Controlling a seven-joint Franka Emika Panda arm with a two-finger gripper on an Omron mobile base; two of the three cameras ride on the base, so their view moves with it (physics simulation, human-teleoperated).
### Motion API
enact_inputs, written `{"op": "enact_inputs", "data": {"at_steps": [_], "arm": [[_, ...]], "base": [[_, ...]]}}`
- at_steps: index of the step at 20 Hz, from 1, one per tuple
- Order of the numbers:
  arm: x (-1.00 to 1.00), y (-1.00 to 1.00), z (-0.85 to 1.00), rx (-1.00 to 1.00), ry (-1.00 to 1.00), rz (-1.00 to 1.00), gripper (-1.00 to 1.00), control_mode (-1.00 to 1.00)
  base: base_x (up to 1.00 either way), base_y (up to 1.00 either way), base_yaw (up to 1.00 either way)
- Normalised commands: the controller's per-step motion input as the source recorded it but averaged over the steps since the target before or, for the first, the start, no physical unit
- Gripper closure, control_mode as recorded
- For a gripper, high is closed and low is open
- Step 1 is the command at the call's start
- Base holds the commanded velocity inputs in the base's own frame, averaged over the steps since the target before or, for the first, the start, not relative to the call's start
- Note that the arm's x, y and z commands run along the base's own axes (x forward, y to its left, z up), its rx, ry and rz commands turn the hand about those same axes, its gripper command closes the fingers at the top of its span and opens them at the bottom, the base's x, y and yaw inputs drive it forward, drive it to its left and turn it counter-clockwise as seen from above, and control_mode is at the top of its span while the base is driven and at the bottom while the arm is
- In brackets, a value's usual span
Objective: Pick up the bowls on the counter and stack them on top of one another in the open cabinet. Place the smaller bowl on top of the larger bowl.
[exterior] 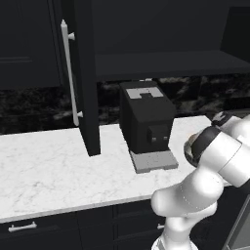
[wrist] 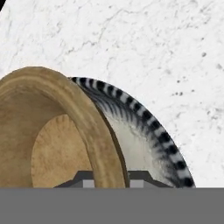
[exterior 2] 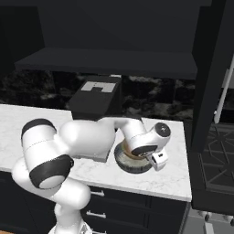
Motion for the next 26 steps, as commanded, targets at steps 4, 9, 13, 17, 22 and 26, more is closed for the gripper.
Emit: {"op": "enact_inputs", "data": {"at_steps": [4, 9, 13, 17, 22, 26], "arm": [[0.23, 0.08, -0.27, -0.03, 0.17, 0.00, -1.00, -1.00], [0.06, 0.00, 0.29, 0.00, 0.02, -0.01, -1.00, -1.00], [-0.31, 0.00, 0.85, 0.00, 0.00, -0.03, -1.00, -1.00], [-0.60, -0.17, 0.06, 0.00, 0.00, -0.01, -1.00, -1.00], [-0.41, 0.01, -0.40, 0.00, 0.01, 0.00, -1.00, -1.00], [0.01, 0.32, -0.18, 0.00, 0.01, 0.00, -1.00, -1.00]], "base": [[0.00, 0.00, 0.00], [0.00, 0.00, 0.00], [0.00, 0.00, 0.00], [0.00, 0.00, 0.00], [0.00, 0.00, 0.00], [0.00, 0.00, 0.00]]}}
